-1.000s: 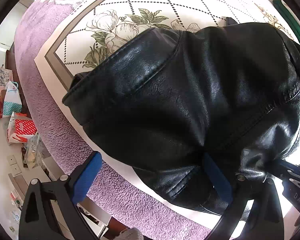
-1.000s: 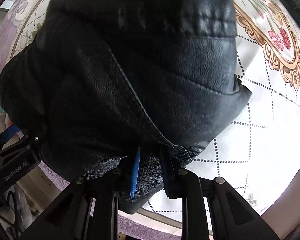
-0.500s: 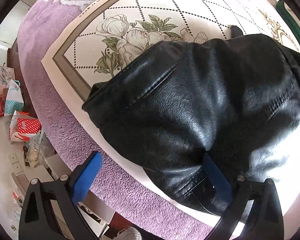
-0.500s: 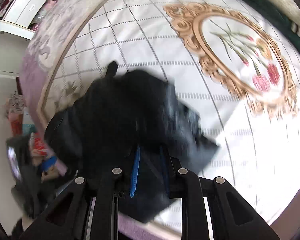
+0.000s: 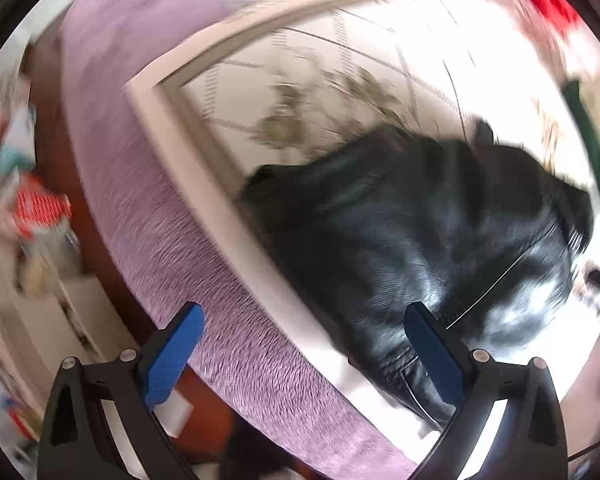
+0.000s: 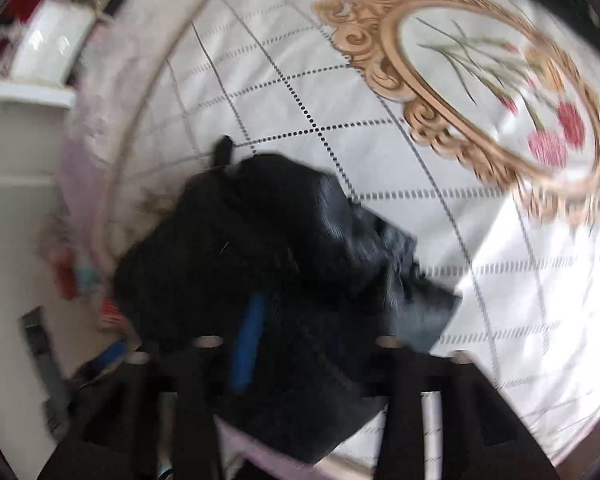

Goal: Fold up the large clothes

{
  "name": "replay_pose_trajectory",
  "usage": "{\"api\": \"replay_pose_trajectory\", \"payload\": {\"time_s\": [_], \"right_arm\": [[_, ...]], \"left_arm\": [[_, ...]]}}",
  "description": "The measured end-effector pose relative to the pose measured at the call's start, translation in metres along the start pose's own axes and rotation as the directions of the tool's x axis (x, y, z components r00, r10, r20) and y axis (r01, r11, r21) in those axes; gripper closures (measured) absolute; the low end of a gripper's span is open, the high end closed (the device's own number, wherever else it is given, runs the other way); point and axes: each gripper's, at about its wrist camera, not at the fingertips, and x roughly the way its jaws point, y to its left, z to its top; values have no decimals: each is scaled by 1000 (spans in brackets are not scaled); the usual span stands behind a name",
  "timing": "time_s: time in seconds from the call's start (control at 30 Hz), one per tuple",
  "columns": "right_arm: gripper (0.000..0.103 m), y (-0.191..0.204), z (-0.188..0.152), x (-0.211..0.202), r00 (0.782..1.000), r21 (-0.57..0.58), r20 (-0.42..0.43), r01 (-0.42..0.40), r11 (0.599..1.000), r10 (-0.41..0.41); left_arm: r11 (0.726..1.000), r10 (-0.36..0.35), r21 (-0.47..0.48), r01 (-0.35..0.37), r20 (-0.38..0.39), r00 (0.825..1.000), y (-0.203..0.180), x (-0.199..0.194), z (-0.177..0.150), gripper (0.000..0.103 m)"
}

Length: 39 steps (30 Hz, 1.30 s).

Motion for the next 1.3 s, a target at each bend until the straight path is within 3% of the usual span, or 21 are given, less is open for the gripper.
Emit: {"api": "replay_pose_trajectory", "payload": {"time_s": [0.07,0.17,0.23,0.33,0.47,0.53,0.57,0.63,0.67,0.83,1.0,1.3], "right_arm": [[0,-37,-21,-10,996,72,16,-94,993,93],[0,-90,-53,26,972,213,-47,-214,953,229],[0,-110,-68,54,931,288,-61,-330,899,361],[0,-129,-77,88,856,358,-53,-464,810,514],[0,-117,-66,96,796,316,-49,-561,765,603],[0,-109,-59,102,804,310,-49,-552,774,593],[1,-108,-57,101,819,324,-29,-535,780,573],[25,-112,-59,91,838,339,24,-520,784,545],[41,-114,-62,84,841,328,58,-525,786,538],[55,-105,-64,45,852,258,121,-522,813,509],[60,-96,-59,9,849,201,128,-529,824,513],[62,-85,-55,-85,837,122,153,-543,830,525]], "left_arm": [[993,-73,-94,71,-19,997,22,5,-2,0],[946,-261,-218,241,-66,963,45,38,2,0],[916,-336,-253,310,-66,939,50,56,6,0],[900,-381,-241,363,-31,924,46,67,15,0],[900,-395,-199,387,-1,919,32,70,29,1],[899,-398,-188,395,23,917,28,67,35,3],[902,-393,-175,394,43,919,25,65,35,9],[912,-379,-145,384,65,923,8,61,32,37],[911,-383,-137,390,71,921,6,58,30,41],[920,-377,-77,384,90,922,4,42,23,71],[918,-389,-39,394,96,916,-6,17,23,78],[911,-412,45,409,75,908,-40,-48,17,79]]}}
